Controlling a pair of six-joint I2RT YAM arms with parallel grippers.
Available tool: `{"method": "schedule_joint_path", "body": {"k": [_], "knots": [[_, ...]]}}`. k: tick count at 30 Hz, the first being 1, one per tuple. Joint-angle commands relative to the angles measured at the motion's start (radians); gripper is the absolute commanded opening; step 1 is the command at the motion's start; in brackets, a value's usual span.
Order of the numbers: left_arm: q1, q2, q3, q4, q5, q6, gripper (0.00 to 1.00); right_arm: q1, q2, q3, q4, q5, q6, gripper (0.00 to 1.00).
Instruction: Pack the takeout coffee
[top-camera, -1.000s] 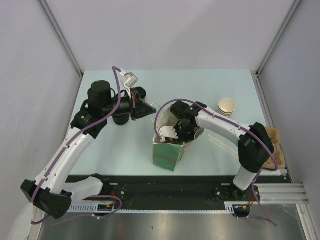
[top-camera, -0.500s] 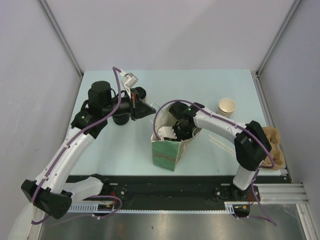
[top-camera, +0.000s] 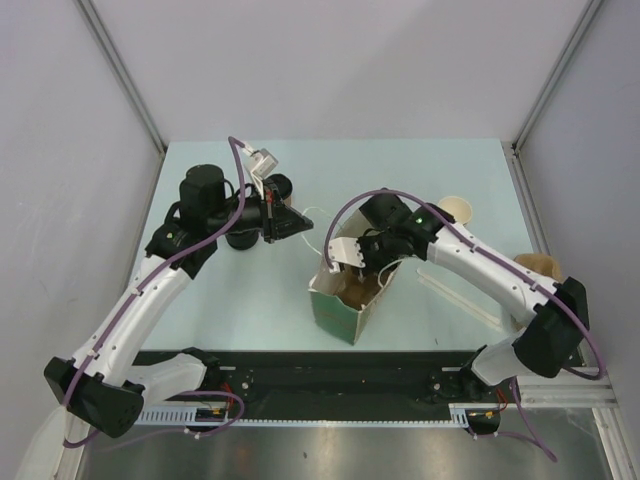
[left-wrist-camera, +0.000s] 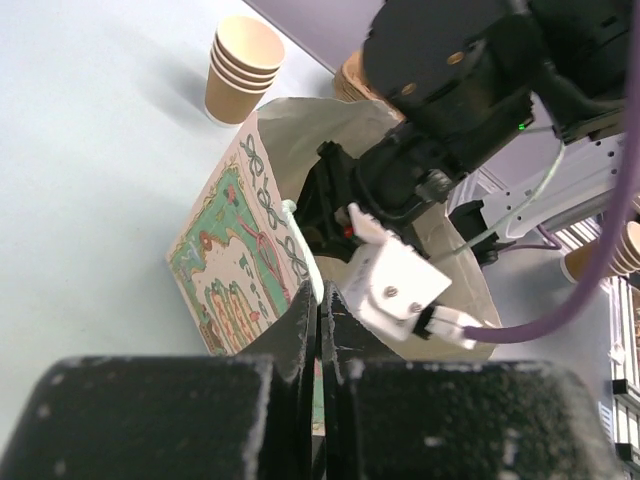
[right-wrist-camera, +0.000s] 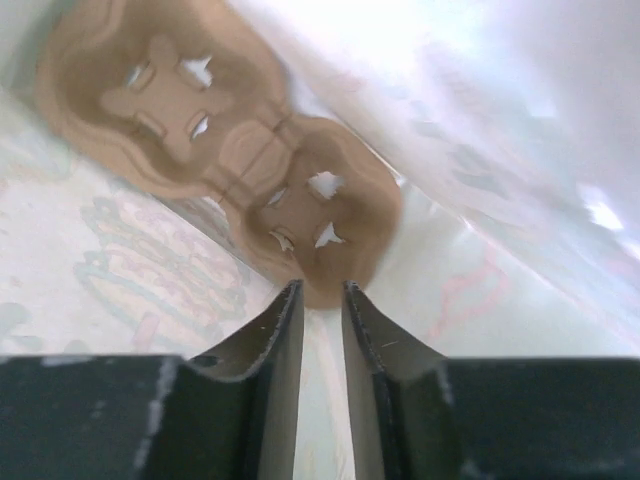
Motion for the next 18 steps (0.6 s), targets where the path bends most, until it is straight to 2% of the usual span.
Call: {"method": "schedule_joint_path", "body": {"k": [1,11,15,18], "knots": [[-0.010,-0.016,-0.007,0.049,0.009,-0.022,0.00,0.003,-0.069,0.039,0.068,-0.040,0.049,0.29],[-0.027,-0.033,-0.013,0.023,-0.048,-0.040,0.00,-0.023,-0.194,0.087,0.340,-0.082,0.246,0.54],[-0.032,-0.036,-0.019,0.028,-0.048,-0.042,0.00,-0.064,-0.217,0.126,0.384,-0.091,0.320,0.58],[-0.034,-0.042,-0.025,0.034,-0.048,-0.050,0.00,-0.096,-0.224,0.151,0.385,-0.089,0.363,0.70]]}}
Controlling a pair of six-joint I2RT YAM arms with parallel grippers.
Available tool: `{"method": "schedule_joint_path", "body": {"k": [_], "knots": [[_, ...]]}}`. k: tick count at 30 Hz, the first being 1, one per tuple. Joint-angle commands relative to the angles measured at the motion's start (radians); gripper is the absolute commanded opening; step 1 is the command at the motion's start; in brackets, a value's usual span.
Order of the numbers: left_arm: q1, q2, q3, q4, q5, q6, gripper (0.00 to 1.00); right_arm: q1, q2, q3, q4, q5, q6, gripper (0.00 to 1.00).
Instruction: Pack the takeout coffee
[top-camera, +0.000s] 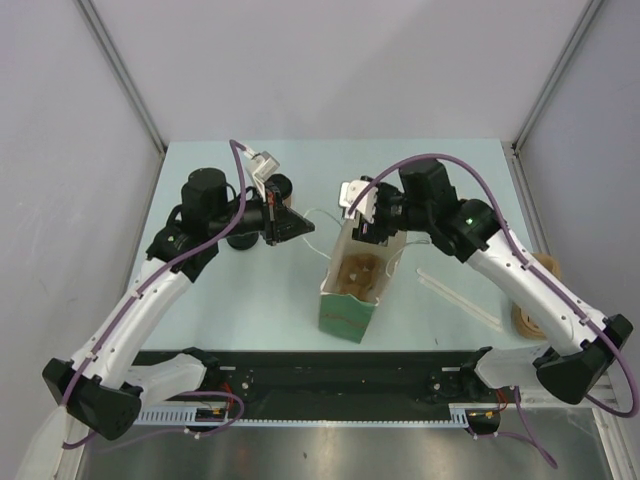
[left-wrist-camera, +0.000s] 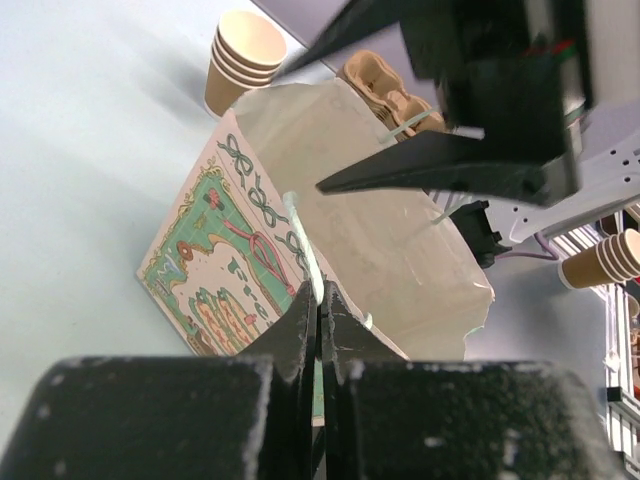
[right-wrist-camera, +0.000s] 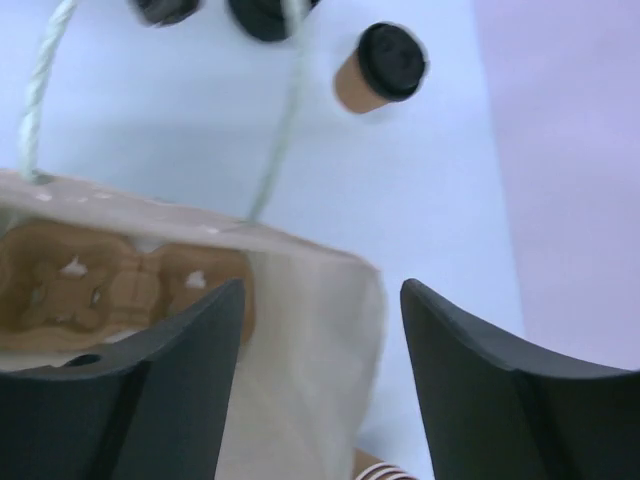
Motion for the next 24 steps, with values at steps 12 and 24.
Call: {"method": "schedule_joint_path", "body": {"k": [12,24], "knots": [[-0.014,-0.062,-0.053,0.047,-0.035,-0.045,0.03,-0.216,0.128,0.277,-0.243,-0.076,0.178,0.86],[-0.014,-0.072,-0.069,0.063,-0.040,-0.029,0.04,-0.270,0.148,0.264,-0.380,-0.153,0.129,0.80]]}}
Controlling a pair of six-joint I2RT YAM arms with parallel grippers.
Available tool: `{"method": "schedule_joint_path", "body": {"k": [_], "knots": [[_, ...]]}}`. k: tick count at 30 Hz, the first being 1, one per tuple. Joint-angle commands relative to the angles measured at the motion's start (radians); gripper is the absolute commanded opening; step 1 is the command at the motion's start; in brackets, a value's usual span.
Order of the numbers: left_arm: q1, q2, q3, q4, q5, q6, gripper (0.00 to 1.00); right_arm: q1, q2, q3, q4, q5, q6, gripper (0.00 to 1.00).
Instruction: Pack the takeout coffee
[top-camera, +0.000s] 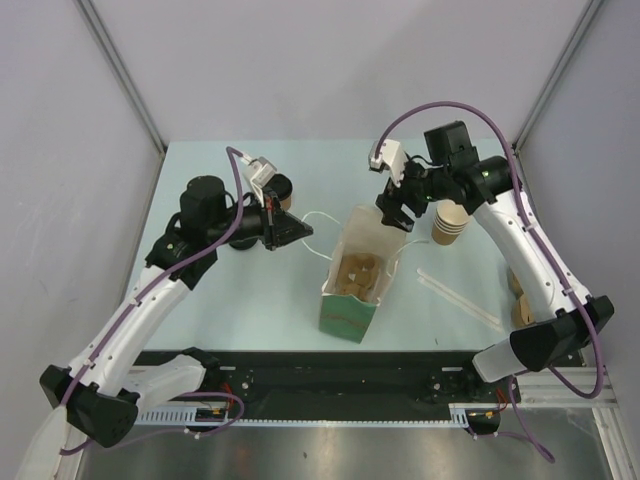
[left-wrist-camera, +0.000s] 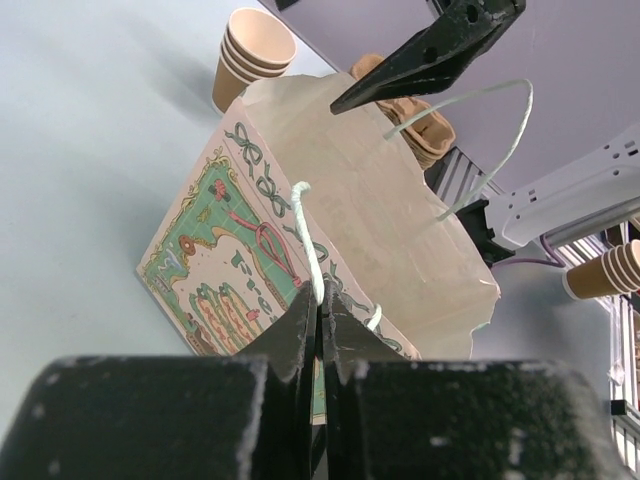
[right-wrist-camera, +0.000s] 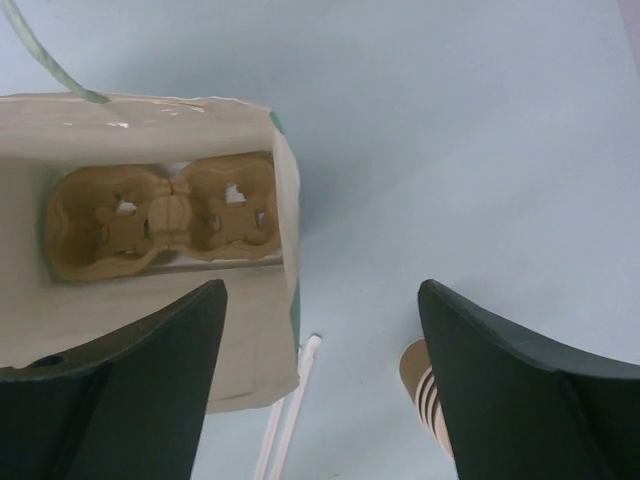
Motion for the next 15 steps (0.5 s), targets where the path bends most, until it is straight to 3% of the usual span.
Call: {"method": "schedule_joint_path", "body": {"k": [1,7,8,10,11,12,13,14,15], "knots": [[-0.005,-0.031,-0.012,0.032,-0.003,-0.001,0.04,0.007,-0.032,-0.035,-0.021,-0.024,-0.007,0.78],[-0.007,-0.050,-0.032,0.026,0.010,0.028,0.04,0.013,0.000,-0.064,0.030,0.037,-0.012,0.56],[-0.005,-0.053,-0.035,0.025,0.011,0.033,0.04,0.016,0.005,-0.061,0.042,0.039,-0.013,0.44],[-0.007,-0.067,-0.048,0.021,0.014,0.048,0.04,0.019,0.019,-0.047,0.047,0.036,-0.021,0.30],[-0.010,-0.073,-0.052,0.021,0.016,0.054,0.07,0.021,0.020,-0.042,0.048,0.031,-0.025,0.14],[-0.011,-0.084,-0.060,0.015,0.016,0.080,0.12,0.024,0.020,-0.036,0.050,0.025,-0.030,0.07],[-0.011,-0.090,-0.065,0.011,0.014,0.096,0.23,0.033,0.016,-0.026,0.051,0.007,-0.038,0.01],[-0.013,-0.100,-0.075,0.003,0.010,0.113,0.48,0.038,0.014,-0.026,0.054,-0.002,-0.056,0.00],[-0.011,-0.119,-0.094,-0.006,-0.001,0.143,0.60,0.042,0.007,-0.027,0.064,-0.009,-0.061,0.00]]}}
